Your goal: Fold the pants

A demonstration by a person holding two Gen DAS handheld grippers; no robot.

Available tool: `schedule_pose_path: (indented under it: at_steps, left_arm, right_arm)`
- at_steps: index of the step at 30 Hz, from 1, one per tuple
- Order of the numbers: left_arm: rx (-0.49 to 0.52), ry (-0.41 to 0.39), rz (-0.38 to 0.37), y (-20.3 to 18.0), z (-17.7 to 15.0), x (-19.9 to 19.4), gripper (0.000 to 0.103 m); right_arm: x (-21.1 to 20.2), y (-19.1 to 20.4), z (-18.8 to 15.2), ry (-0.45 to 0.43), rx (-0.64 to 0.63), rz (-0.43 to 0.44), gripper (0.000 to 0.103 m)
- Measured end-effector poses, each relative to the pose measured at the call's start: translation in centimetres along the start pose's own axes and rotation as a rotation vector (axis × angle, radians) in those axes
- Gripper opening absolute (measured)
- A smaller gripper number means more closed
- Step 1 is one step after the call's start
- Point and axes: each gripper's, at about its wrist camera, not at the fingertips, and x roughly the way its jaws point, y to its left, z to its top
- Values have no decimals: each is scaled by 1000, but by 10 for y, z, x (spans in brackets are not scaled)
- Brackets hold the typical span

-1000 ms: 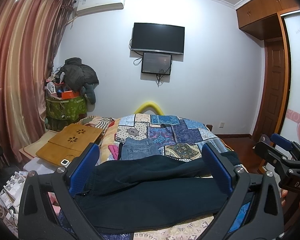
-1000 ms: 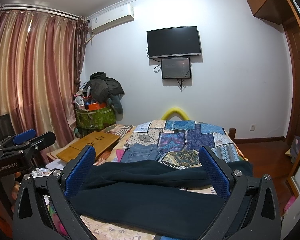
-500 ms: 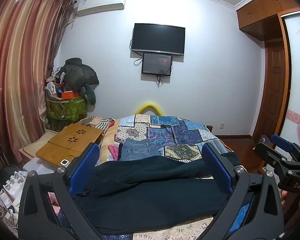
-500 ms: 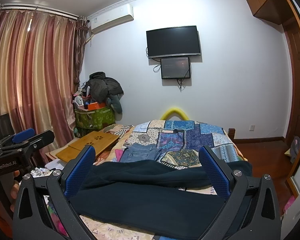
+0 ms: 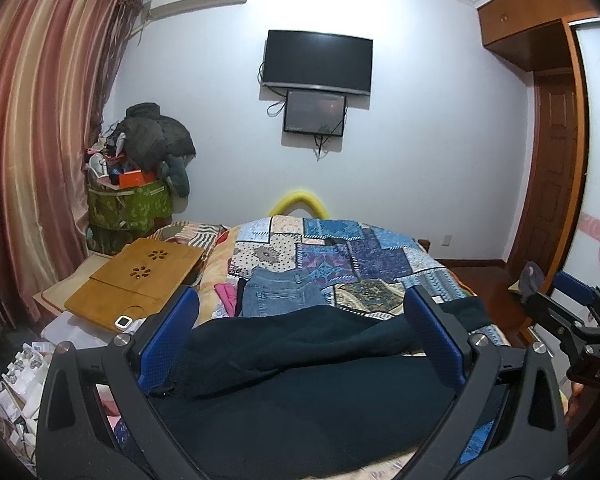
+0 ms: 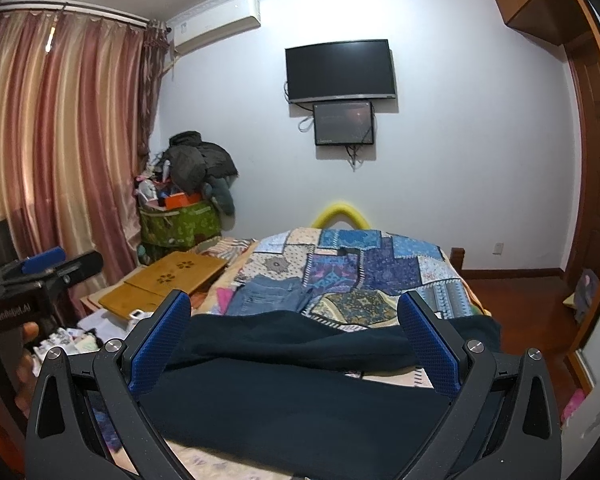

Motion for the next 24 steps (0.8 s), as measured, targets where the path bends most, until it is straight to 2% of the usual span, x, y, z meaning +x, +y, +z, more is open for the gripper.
schedule_pose_path:
  at_steps: [3,6,9,14,19,24]
  left_arm:
    - [0,23,24,9,1,26,103]
    - [17,57,98,19,-1,59,103]
    - [31,140,126,37,-5,98,103]
    - [59,232,194,67,-15,155,103]
    - [25,349,190,102,-26,212,103]
    - [-16,463,220,143,-35,275,103]
  right_arm:
    - [26,-15,-9,58,24,-31,102]
    - [47,-29,-18,112,56,-46,102]
    - [71,-48,-24,161,68,-64,102]
    - [103,-70,-24,233,56,-76,102]
    - [142,-83,-22,302,39,-32,102]
    - [193,-87,-20,388,10,36,102]
